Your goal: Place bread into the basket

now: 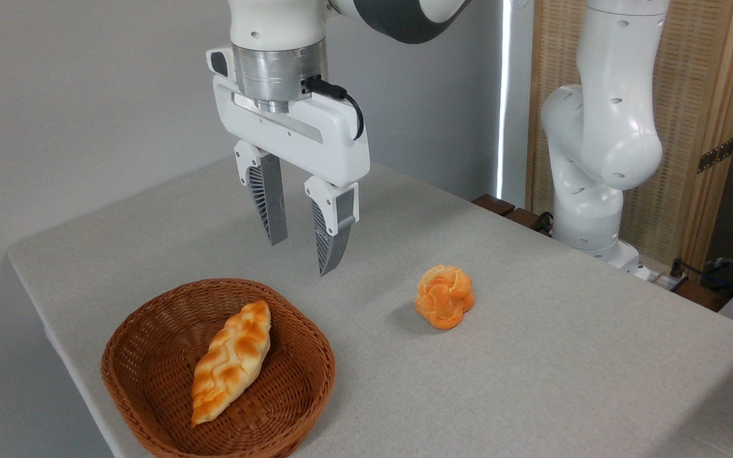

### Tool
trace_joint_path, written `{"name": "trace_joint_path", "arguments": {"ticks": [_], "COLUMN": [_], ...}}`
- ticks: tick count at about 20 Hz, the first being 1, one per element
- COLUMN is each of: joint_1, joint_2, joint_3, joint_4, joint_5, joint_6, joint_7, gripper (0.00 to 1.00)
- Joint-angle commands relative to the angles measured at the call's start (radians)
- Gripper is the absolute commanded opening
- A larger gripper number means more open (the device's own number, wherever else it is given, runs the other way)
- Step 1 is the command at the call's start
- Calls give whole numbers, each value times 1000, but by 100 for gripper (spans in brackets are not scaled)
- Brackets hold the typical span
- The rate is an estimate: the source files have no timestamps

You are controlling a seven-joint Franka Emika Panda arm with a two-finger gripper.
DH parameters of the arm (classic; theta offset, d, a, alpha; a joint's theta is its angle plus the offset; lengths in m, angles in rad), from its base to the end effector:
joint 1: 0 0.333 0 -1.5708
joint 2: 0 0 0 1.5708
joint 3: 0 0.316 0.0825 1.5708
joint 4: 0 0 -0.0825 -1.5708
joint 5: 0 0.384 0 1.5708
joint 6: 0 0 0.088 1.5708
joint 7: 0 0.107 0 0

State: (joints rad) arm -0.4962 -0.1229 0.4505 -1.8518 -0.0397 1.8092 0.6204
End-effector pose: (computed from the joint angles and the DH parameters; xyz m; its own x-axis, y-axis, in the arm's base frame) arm 0.5344 -0.0166 0.5716 0.7870 -0.6073 0.1085 -0.6136 -0.7888 0.0360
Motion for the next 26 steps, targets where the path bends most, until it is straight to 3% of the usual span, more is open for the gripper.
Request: {"name": "trace_joint_path", "arguments": {"ticks": [1,26], "joint_1": [-7,-7], "joint_2": [-12,-11], "joint_3": [7,4], "joint_4": [5,5], "joint_5": [-16,-16], "joint_6": [-28,-47], "joint_7": [10,12], "gripper": [100,100]}}
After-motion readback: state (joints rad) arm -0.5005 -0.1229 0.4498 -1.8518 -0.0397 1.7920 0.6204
